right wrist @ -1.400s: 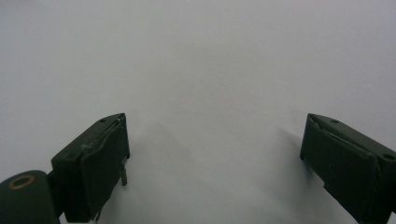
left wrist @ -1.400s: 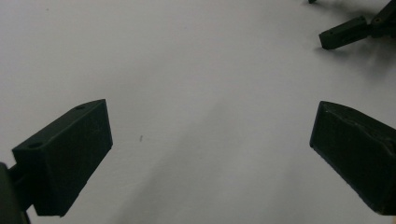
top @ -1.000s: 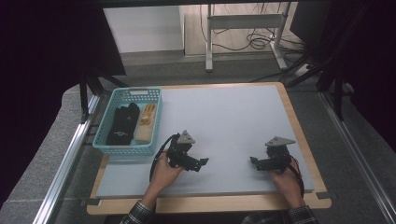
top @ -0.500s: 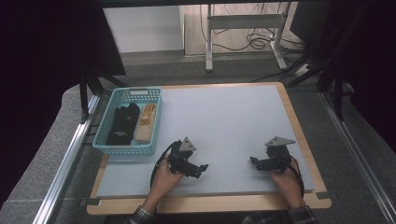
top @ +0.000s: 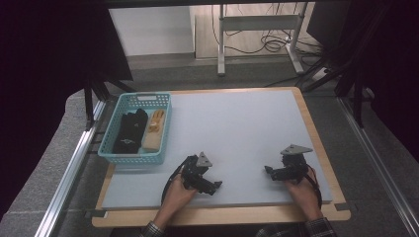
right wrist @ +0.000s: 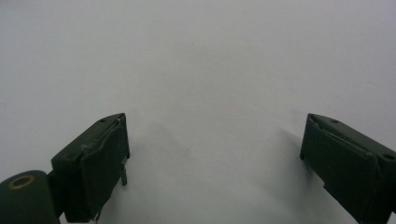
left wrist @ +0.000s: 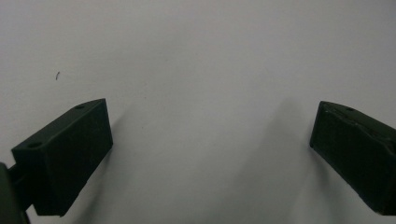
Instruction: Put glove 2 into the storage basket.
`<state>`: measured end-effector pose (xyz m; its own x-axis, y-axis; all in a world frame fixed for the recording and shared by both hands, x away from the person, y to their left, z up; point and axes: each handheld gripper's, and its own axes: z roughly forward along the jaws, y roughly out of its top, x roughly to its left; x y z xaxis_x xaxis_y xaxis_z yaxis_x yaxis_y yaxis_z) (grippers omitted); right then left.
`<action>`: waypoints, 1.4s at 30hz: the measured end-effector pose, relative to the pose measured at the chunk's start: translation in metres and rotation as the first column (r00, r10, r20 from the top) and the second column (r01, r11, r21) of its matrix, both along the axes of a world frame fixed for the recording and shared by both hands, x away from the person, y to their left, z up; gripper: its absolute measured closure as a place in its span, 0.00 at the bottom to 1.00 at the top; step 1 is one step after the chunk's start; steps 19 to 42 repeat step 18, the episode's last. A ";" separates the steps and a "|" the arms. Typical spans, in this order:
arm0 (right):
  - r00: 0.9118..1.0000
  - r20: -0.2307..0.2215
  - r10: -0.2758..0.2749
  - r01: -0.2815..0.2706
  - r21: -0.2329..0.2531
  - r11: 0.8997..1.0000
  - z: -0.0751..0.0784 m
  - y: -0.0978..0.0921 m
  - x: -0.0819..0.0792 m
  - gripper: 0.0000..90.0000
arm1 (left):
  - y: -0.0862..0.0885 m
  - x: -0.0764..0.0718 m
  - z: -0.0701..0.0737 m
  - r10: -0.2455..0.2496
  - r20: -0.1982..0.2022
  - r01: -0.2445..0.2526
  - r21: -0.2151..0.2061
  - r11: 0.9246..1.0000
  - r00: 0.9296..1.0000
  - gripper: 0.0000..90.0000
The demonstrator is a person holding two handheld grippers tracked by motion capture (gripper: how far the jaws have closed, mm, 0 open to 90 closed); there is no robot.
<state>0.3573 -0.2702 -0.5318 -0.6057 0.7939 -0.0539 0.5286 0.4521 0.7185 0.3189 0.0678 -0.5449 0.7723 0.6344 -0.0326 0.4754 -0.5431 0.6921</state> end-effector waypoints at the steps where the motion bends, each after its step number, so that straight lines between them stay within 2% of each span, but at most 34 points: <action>1: 1.000 0.000 0.000 0.000 0.000 1.000 0.000 0.000 0.000 0.09 | 0.000 0.000 0.000 0.000 0.000 0.000 0.000 1.000 1.000 0.00; 42: 1.000 0.000 0.001 -0.001 0.000 1.000 0.000 0.000 0.000 0.09 | 0.000 -0.001 -0.001 0.007 0.008 -0.007 0.001 1.000 1.000 0.00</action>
